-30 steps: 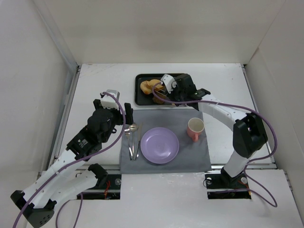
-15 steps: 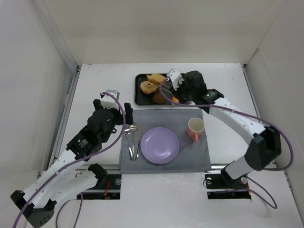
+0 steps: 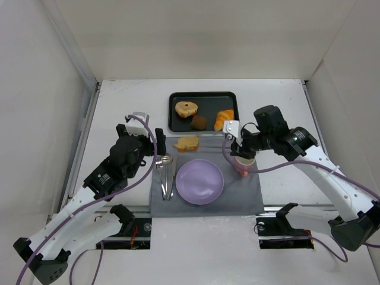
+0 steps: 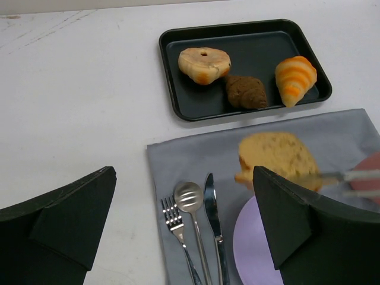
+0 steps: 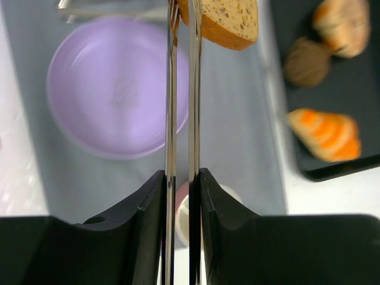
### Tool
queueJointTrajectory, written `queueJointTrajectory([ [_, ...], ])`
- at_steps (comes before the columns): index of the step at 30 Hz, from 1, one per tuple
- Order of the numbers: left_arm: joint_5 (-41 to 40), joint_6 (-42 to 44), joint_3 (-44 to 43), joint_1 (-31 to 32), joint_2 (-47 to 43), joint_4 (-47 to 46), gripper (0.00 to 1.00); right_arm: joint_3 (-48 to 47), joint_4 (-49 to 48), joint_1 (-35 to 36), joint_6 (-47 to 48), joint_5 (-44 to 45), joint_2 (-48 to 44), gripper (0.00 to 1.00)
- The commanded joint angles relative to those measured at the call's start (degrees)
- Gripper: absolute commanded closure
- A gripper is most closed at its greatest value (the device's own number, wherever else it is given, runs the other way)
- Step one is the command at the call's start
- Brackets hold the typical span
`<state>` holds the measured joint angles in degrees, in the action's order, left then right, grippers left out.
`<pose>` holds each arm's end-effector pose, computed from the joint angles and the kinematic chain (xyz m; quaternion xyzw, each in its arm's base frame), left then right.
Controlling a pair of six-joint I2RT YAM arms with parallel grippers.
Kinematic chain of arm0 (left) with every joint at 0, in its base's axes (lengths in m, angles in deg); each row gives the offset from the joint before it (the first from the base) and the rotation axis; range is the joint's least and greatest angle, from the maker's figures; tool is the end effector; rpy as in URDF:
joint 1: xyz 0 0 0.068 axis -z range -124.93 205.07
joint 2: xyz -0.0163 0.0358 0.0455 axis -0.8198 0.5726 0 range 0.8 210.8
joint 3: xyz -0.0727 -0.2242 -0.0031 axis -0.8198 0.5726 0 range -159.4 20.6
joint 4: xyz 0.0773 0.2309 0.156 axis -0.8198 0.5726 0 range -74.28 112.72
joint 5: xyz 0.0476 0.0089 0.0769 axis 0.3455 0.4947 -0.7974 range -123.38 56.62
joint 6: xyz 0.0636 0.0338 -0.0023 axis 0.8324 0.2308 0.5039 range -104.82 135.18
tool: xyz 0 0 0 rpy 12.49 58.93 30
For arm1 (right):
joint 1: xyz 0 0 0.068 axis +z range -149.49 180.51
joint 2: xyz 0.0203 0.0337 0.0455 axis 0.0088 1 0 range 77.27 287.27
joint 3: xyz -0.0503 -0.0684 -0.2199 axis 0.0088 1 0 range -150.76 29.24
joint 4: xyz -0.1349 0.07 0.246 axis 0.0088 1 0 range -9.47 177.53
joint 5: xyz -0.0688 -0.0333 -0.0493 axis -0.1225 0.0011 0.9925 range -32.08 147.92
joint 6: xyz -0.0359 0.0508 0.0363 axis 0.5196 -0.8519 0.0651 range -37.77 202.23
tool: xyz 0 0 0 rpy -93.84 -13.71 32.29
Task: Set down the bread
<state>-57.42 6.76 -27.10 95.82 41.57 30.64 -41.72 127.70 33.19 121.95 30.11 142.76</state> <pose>0.1988 -0.1393 0.3355 0.0743 0.7470 -0.1241 0.6489 0.2279 0.1792 0.3203 -0.6025 0.6567 0.1945 0.4098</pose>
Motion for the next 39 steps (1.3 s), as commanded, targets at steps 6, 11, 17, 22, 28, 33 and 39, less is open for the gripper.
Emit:
queueJointTrajectory([
  [6,-1.11,-0.28,-1.34,-0.06,0.53,-1.12,0.00,2.48,15.92,0.27,18.80,-4.79,-4.67,0.88],
  [11,-1.63,-0.28,-1.34,-0.06,1.06,-1.12,0.00,3.72,17.86,0.27,21.71,-4.79,-5.29,0.88],
  [17,-1.63,-0.28,-1.34,-0.06,1.06,-1.12,0.00,5.47,19.96,0.27,22.94,-4.19,-5.29,0.87],
  [22,-1.63,-0.28,-1.34,-0.06,1.06,-1.12,0.00,6.01,20.59,0.27,22.94,-2.95,-4.06,0.80],
  [28,-1.63,-0.28,-1.34,-0.06,1.06,-1.12,0.00,6.62,20.59,0.27,22.94,-2.43,-4.06,0.70],
  [33,-1.63,-0.28,-1.34,-0.06,1.06,-1.12,0.00,7.15,20.06,0.27,22.94,-2.42,-4.06,0.61],
  [39,-1.63,-0.28,-1.34,-0.06,1.06,-1.12,0.00,7.15,20.06,0.27,22.94,-1.89,-4.06,0.56],
])
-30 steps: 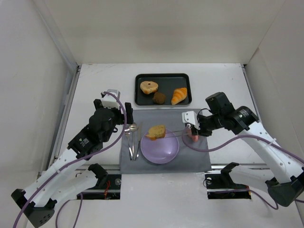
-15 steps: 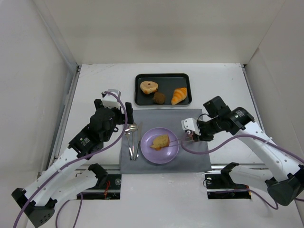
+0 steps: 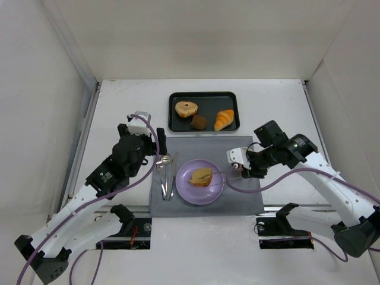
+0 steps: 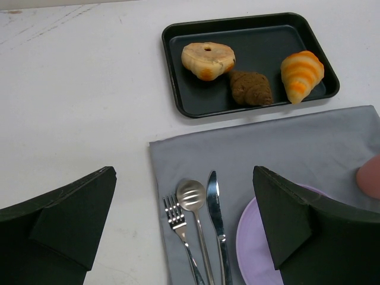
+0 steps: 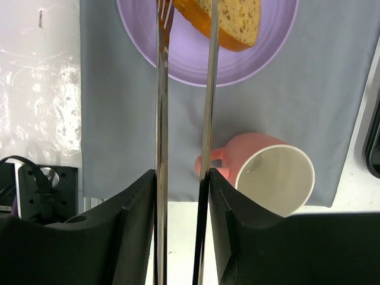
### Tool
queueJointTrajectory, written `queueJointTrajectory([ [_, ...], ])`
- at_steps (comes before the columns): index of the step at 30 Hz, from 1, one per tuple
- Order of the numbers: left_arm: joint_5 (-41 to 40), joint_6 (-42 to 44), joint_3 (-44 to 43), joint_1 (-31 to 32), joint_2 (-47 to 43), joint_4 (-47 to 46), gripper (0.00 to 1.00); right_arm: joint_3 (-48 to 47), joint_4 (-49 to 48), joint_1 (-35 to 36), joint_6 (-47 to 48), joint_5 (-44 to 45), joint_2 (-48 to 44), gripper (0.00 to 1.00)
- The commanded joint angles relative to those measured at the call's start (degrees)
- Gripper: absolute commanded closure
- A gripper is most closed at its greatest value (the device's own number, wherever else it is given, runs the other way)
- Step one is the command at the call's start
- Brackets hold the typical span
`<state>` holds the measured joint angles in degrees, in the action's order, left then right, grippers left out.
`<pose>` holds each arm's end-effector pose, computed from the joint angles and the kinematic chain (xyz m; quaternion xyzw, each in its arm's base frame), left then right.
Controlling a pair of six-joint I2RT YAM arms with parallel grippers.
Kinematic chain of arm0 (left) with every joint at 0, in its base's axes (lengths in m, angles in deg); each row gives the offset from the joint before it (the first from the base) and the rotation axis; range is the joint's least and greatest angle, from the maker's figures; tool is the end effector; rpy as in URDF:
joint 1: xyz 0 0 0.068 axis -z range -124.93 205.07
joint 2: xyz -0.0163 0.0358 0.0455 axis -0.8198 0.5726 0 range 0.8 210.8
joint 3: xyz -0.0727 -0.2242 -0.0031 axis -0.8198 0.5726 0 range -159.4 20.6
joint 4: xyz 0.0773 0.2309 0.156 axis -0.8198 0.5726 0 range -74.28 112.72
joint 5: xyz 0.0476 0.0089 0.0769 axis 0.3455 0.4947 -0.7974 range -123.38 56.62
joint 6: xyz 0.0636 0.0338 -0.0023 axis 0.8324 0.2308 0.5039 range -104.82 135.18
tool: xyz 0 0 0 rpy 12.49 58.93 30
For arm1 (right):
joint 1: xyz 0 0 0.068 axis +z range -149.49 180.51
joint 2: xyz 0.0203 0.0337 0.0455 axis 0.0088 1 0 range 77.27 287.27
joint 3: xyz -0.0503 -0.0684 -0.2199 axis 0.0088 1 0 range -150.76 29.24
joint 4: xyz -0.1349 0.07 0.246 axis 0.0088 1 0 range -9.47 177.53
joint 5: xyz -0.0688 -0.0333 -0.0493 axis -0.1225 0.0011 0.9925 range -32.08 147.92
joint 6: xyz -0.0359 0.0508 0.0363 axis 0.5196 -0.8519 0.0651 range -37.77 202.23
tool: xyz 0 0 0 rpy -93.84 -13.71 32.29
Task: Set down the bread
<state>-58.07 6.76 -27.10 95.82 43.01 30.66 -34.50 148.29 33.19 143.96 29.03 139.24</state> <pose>0.2032 -0.1422 0.3299 0.0748 0.7543 -0.1144 0.6421 0.1847 0.1526 0.2657 -0.7303 0.6054 0.1857 0.2562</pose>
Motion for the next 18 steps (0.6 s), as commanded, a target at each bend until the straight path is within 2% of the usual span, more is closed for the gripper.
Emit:
queueJointTrajectory([
  [1,-0.98,-0.28,-1.34,-0.06,-0.38,-1.14,0.00,-0.06,-0.53,0.27,0.93,-0.82,-0.54,0.56],
  [8,-0.98,-0.28,-1.34,-0.06,-0.38,-1.14,0.00,-0.06,0.00,0.27,0.93,-0.30,-0.54,0.52],
  [15,-1.50,-0.28,-1.34,-0.06,-0.38,-1.14,0.00,-0.06,0.61,0.27,0.41,-0.30,-1.06,0.52],
  [18,-1.50,-0.28,-1.34,-0.06,-0.38,-1.14,0.00,-0.06,-4.90,0.27,-3.80,0.84,-3.17,0.53],
])
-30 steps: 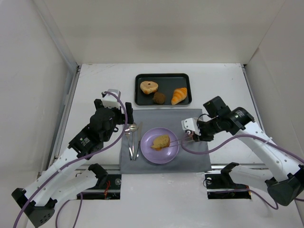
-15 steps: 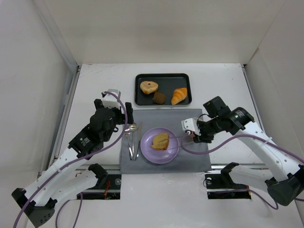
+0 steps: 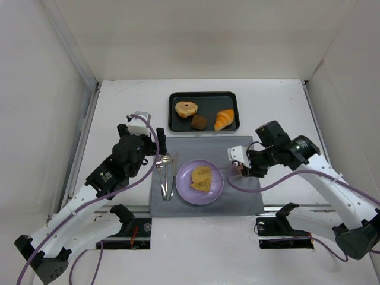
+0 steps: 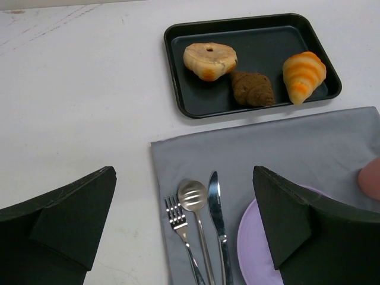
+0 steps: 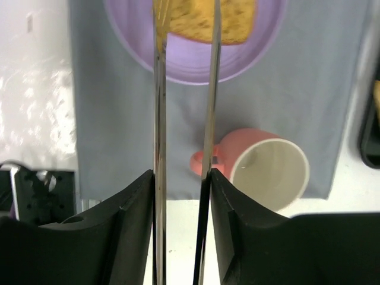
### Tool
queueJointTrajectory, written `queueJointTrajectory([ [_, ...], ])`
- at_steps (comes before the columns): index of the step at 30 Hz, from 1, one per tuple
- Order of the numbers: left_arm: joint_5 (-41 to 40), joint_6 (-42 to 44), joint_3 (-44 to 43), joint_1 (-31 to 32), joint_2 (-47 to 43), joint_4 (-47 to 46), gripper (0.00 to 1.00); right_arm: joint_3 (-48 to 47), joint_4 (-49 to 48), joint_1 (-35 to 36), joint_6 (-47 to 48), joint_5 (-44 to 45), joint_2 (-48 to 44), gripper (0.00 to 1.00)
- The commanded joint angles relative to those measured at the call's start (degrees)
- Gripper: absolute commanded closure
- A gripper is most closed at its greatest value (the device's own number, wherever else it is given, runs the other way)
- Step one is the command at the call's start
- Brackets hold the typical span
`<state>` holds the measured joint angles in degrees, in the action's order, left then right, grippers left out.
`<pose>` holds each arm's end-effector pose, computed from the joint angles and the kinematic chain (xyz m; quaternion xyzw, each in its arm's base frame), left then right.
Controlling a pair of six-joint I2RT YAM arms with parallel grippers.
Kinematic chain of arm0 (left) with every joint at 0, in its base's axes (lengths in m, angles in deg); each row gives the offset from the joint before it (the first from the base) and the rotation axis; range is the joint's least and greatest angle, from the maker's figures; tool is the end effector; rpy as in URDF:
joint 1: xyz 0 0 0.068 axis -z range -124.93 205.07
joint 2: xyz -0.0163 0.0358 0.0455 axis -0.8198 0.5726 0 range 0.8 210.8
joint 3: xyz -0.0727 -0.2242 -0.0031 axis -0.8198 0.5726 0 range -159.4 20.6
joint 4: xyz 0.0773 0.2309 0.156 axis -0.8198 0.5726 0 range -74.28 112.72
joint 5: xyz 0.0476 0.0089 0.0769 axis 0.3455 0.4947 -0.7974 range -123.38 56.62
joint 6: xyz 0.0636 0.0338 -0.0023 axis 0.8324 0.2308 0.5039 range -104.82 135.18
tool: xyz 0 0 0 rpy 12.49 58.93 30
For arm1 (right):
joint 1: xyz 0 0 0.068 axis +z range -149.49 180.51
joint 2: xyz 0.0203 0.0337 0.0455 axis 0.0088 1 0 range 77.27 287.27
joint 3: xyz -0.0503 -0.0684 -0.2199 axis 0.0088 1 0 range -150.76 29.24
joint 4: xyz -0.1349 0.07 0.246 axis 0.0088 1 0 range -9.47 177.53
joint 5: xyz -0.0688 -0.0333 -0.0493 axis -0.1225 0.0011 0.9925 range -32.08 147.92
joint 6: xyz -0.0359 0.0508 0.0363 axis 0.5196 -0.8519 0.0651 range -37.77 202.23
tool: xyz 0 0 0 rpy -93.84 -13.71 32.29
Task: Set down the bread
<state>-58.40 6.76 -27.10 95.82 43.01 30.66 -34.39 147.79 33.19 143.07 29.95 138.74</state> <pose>0.2033 -0.1419 0.3299 0.0729 0.7544 -0.1123 0.6426 0.1849 0.1518 0.2671 -0.7260 0.6112 0.1780 0.2603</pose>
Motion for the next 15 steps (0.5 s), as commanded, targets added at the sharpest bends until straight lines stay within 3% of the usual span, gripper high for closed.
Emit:
queueJointTrajectory([
  [1,-1.18,-0.28,-1.34,-0.06,-0.38,-1.14,0.00,-0.17,-9.82,0.27,-7.88,0.89,-4.41,0.55],
  [3,-1.18,-0.28,-1.34,-0.06,-0.38,-1.14,0.00,-0.17,-15.12,-0.25,-12.82,4.13,-5.05,0.55],
  [4,-1.18,-0.28,-1.34,-0.06,-0.38,-1.14,0.00,-0.69,-21.58,-2.43,-21.38,7.02,-5.66,0.55],
  [11,-1.18,-0.28,-1.34,-0.06,-0.91,-1.14,0.00,0.53,-41.58,-8.33,-33.93,21.88,-3.73,0.55],
  [15,-1.18,-0.28,-1.34,-0.06,-1.44,-1.14,0.00,-2.10,-47.31,-19.39,-40.79,20.33,2.32,0.55],
])
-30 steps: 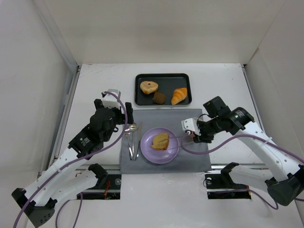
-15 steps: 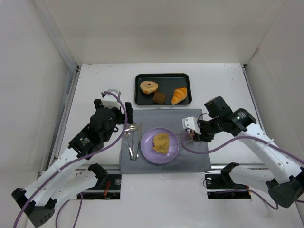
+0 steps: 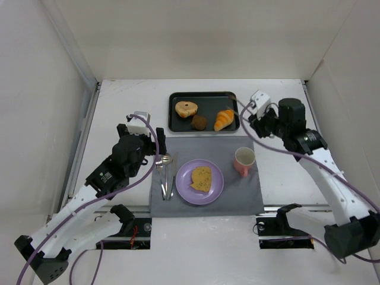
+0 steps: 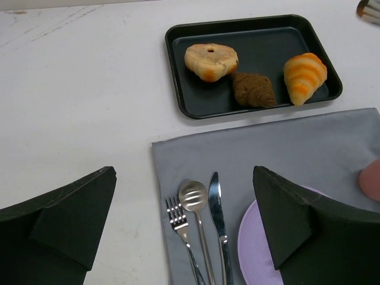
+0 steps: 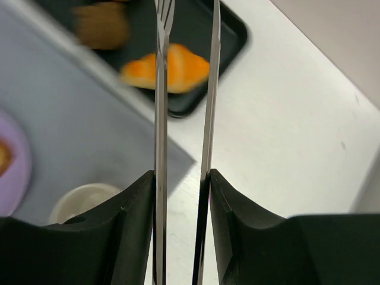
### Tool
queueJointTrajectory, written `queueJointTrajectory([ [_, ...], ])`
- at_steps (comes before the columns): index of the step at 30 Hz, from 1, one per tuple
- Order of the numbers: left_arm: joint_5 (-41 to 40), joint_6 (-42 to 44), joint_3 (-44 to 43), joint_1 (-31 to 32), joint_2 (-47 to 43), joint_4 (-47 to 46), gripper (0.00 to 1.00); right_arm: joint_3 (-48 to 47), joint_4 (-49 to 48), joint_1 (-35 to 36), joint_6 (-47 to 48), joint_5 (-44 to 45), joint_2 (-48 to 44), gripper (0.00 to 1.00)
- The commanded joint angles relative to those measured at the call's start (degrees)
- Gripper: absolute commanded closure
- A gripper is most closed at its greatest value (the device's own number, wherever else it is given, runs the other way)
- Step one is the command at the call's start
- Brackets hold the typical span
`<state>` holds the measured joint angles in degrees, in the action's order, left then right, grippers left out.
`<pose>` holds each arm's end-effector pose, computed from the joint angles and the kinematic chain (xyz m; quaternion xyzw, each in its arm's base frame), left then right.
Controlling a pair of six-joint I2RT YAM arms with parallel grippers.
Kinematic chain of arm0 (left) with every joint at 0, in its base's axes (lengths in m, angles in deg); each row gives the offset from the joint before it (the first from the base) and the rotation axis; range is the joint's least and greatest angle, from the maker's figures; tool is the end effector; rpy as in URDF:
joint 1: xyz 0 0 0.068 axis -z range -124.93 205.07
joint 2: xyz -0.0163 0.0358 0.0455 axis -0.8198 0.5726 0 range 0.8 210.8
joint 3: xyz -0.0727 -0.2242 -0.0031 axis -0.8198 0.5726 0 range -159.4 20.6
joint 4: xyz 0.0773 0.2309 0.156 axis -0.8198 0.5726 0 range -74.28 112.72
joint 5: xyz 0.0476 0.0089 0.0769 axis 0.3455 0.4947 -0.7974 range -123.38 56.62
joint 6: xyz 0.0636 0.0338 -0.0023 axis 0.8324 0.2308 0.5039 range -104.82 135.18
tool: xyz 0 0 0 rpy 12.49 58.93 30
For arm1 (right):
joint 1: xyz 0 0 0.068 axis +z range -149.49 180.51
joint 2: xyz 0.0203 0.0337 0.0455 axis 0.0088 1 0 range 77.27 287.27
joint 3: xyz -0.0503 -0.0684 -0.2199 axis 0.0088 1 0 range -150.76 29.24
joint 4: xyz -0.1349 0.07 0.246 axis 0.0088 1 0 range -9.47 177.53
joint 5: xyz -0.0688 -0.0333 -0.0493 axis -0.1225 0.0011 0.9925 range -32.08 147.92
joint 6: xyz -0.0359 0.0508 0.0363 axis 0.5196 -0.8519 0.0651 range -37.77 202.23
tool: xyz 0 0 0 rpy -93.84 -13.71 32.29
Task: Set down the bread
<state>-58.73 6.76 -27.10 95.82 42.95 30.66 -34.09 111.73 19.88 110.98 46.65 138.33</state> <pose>0.2032 -0.1414 0.3302 0.0709 0.7541 -0.1104 0.6435 0.2779 0.1100 0.3176 -0.3950 0.7624 0.0430 0.5108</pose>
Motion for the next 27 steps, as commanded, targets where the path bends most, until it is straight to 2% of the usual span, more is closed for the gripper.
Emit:
queueJointTrajectory([
  [1,-0.85,-0.28,-1.34,-0.06,-1.37,-1.14,0.00,-2.41,-12.21,-8.37,-10.19,2.58,5.88,0.55],
  [2,-0.33,-0.28,-1.34,-0.06,-1.37,-1.14,0.00,-3.19,-12.83,-12.74,-10.21,1.96,7.48,0.55],
  [6,0.20,-0.28,-1.34,-0.06,-1.37,-1.14,0.00,-3.72,-14.59,-22.68,-11.61,-1.29,16.36,0.55],
  [9,0.21,-0.28,-1.34,-0.06,-1.37,-1.14,0.00,-2.95,-16.00,-27.35,-12.23,-2.44,21.37,0.55],
  [19,-0.32,-0.80,-1.34,-0.06,0.92,-1.14,0.00,0.75,-19.25,-32.64,-11.61,-1.39,30.60,0.55],
  [27,-3.57,-3.34,-1.86,-0.06,5.13,0.70,0.00,-3.02,-14.33,-35.72,-10.03,-1.92,38.08,0.50],
])
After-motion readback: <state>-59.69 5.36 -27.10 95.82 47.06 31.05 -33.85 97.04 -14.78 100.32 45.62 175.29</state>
